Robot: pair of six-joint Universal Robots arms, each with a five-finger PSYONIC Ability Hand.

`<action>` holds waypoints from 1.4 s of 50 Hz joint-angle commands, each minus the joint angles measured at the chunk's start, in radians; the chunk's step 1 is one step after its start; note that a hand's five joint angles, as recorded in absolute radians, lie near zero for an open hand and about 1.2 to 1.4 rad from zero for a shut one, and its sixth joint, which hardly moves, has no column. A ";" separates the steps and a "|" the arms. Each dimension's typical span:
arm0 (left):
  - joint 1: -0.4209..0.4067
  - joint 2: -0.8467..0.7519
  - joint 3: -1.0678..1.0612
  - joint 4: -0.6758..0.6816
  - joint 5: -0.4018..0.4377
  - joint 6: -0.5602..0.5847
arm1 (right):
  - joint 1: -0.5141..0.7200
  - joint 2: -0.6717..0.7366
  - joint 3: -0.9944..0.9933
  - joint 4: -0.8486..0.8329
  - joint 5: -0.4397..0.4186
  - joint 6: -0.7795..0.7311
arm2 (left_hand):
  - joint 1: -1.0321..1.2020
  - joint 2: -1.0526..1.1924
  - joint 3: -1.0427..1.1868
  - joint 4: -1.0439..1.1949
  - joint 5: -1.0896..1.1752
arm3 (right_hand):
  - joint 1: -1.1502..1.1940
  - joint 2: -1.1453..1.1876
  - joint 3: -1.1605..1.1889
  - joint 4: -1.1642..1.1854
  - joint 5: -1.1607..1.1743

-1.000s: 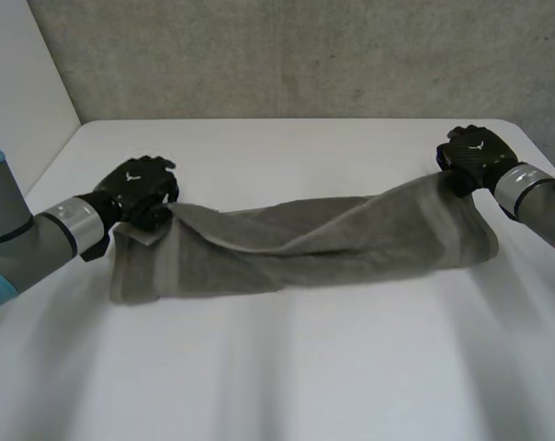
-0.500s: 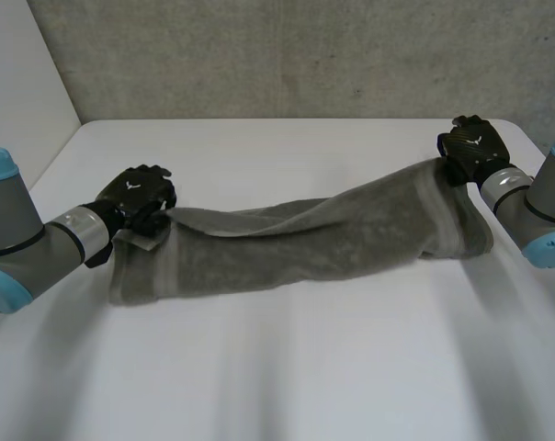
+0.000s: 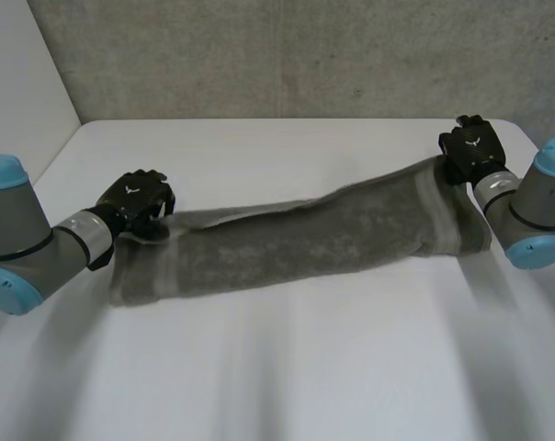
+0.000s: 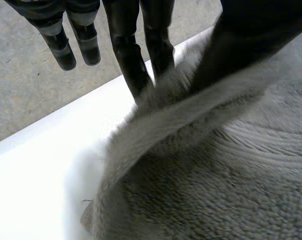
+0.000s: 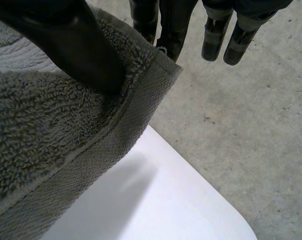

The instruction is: Fold the towel.

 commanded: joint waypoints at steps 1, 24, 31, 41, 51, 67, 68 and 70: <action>-0.008 -0.020 -0.001 0.030 -0.026 0.006 | 0.008 0.039 -0.035 -0.001 0.006 -0.005 | -0.811 -0.802 -0.038 -0.047 -0.812 | -1.129 -1.159 0.008 0.028 -1.169; -0.022 0.172 -0.067 0.116 -0.103 0.000 | 0.010 -0.137 0.065 -0.119 0.130 -0.034 | -0.811 -0.802 -0.038 -0.047 -0.812 | -1.305 -1.335 0.008 0.028 -1.170; -0.055 0.285 -0.197 0.014 -0.098 0.006 | 0.010 -0.275 0.247 -0.081 0.090 -0.038 | -0.811 -0.802 -0.038 -0.047 -0.812 | -1.305 -1.335 0.008 0.028 -1.170; -0.058 0.261 -0.245 -0.169 -0.101 0.110 | 0.010 -0.346 0.349 -0.024 0.066 -0.077 | -0.811 -0.802 -0.038 -0.047 -0.812 | -1.305 -1.335 0.008 0.028 -1.170; -0.042 0.170 -0.236 -0.037 -0.158 0.182 | 0.007 -0.352 0.386 -0.021 0.067 -0.113 | -0.811 -0.802 -0.038 -0.047 -0.812 | -1.305 -1.335 0.008 0.028 -1.170; -0.060 0.051 -0.106 0.181 -0.292 0.181 | 0.010 -0.354 0.453 -0.019 0.067 -0.119 | -0.808 -0.799 -0.038 -0.047 -0.812 | -1.305 -1.335 0.008 0.028 -1.170; -0.060 0.051 -0.106 0.181 -0.292 0.181 | 0.010 -0.354 0.453 -0.019 0.067 -0.119 | -0.808 -0.799 -0.038 -0.047 -0.812 | -1.305 -1.335 0.008 0.028 -1.170; -0.060 0.043 -0.092 0.184 -0.302 0.181 | 0.010 -0.354 0.461 -0.013 0.067 -0.119 | -0.808 -0.799 -0.038 -0.047 -0.812 | -1.305 -1.335 0.008 0.028 -1.170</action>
